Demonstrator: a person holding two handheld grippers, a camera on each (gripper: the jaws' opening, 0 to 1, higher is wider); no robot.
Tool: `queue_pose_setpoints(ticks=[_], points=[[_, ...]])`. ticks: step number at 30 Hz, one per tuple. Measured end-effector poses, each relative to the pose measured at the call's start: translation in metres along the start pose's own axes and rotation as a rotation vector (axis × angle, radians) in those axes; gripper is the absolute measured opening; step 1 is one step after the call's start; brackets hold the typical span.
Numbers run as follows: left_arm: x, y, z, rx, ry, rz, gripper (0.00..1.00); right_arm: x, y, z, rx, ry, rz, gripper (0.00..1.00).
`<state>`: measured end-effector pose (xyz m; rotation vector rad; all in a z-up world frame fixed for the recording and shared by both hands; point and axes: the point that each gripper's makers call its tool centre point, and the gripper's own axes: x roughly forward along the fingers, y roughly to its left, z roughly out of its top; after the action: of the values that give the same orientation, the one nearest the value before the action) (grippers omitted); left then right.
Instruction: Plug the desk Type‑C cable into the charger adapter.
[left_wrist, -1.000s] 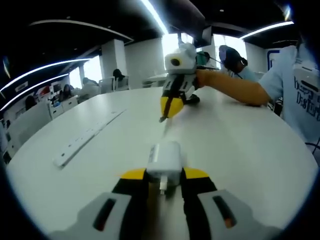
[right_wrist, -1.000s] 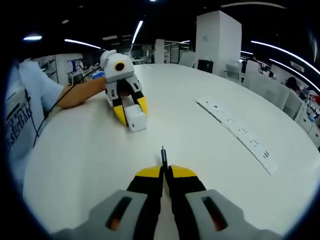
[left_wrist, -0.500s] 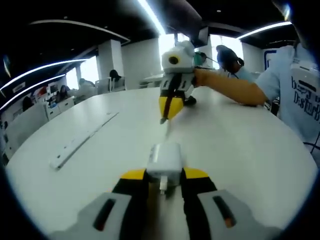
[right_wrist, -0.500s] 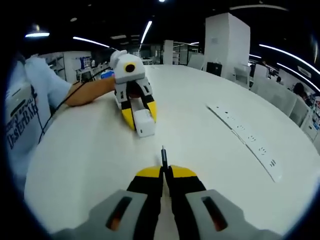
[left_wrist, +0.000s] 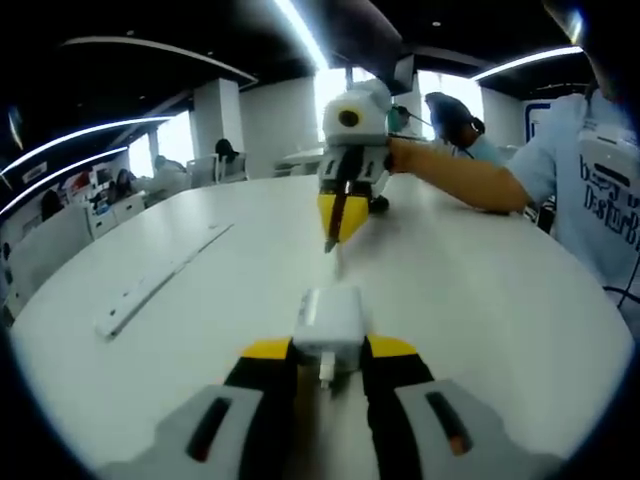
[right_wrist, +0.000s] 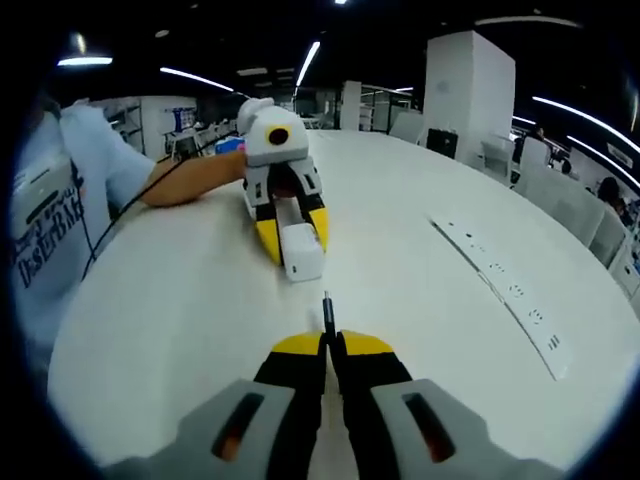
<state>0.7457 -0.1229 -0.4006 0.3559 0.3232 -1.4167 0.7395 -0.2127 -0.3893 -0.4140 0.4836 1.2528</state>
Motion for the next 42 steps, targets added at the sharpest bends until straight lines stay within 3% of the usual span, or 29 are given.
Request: queue_pose_setpoints(ticks=[42], points=[[0.003,-0.011,0.002,-0.003,-0.005,-0.04,0.27,0.013,0.017,0.008,-0.053,0.022,0.058,0.07]])
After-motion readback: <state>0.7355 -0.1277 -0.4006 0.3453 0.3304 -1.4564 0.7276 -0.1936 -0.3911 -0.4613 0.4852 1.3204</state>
